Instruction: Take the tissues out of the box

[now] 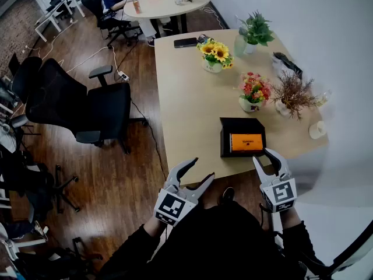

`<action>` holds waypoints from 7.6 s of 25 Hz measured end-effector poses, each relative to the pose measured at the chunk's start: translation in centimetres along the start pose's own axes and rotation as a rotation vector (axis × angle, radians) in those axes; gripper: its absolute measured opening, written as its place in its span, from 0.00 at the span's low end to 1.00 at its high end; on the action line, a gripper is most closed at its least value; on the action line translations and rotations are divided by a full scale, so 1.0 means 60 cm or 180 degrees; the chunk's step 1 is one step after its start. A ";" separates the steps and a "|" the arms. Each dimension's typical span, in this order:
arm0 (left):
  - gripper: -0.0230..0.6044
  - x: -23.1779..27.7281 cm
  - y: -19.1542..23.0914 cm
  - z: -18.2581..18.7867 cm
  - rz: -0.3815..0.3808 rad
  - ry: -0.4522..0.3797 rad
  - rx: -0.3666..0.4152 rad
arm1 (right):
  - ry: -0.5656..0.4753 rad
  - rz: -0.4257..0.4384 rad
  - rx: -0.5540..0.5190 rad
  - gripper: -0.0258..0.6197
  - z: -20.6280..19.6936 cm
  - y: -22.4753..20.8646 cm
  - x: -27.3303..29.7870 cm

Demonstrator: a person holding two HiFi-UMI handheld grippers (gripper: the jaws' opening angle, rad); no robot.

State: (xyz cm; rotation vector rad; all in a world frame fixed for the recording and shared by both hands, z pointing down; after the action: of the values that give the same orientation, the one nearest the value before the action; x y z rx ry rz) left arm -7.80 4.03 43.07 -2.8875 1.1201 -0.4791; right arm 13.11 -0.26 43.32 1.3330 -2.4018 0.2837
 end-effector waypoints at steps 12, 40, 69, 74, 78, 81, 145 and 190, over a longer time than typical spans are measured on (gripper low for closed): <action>0.57 0.145 0.034 -0.006 -0.0470 0.0509 0.0497 | 0.0815 0.0418 -0.0531 0.55 -0.068 -0.060 0.090; 0.65 0.446 -0.003 -0.137 -0.1158 0.2017 0.1119 | 0.1734 0.1307 -0.1120 0.58 -0.158 -0.125 0.248; 0.48 0.476 -0.046 -0.195 -0.2332 0.2709 0.1379 | 0.3119 0.1814 -0.1509 0.52 -0.221 -0.119 0.272; 0.36 0.470 -0.043 -0.184 -0.2311 0.2557 0.1300 | 0.2831 0.1871 -0.1374 0.42 -0.212 -0.124 0.260; 0.34 0.464 -0.046 -0.173 -0.2197 0.2522 0.1437 | 0.2784 0.1725 -0.1352 0.39 -0.210 -0.121 0.248; 0.33 0.459 -0.047 -0.161 -0.2092 0.2491 0.1564 | 0.2640 0.1612 -0.1397 0.39 -0.197 -0.120 0.244; 0.32 0.046 0.141 -0.121 -0.0591 0.2500 0.1130 | 0.1732 0.2325 -0.2536 0.36 0.023 0.248 0.279; 0.35 0.150 0.177 -0.306 -0.1034 0.2812 0.0607 | 0.2393 0.2463 -0.2422 0.38 -0.129 0.241 0.428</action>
State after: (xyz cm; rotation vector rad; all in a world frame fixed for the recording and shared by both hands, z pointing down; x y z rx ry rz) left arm -13.73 -7.93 61.85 -2.6900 0.5347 -1.8665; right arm -9.73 -9.71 61.20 -0.0806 -1.9053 0.0263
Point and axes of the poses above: the fingertips, and each gripper's own axes: x forward along the fingers, y to its left, z out of its top, the point moved 4 cm from there along -x, backward along the fingers, and after that the axes turned 12 degrees about x, right-handed, at the moved point
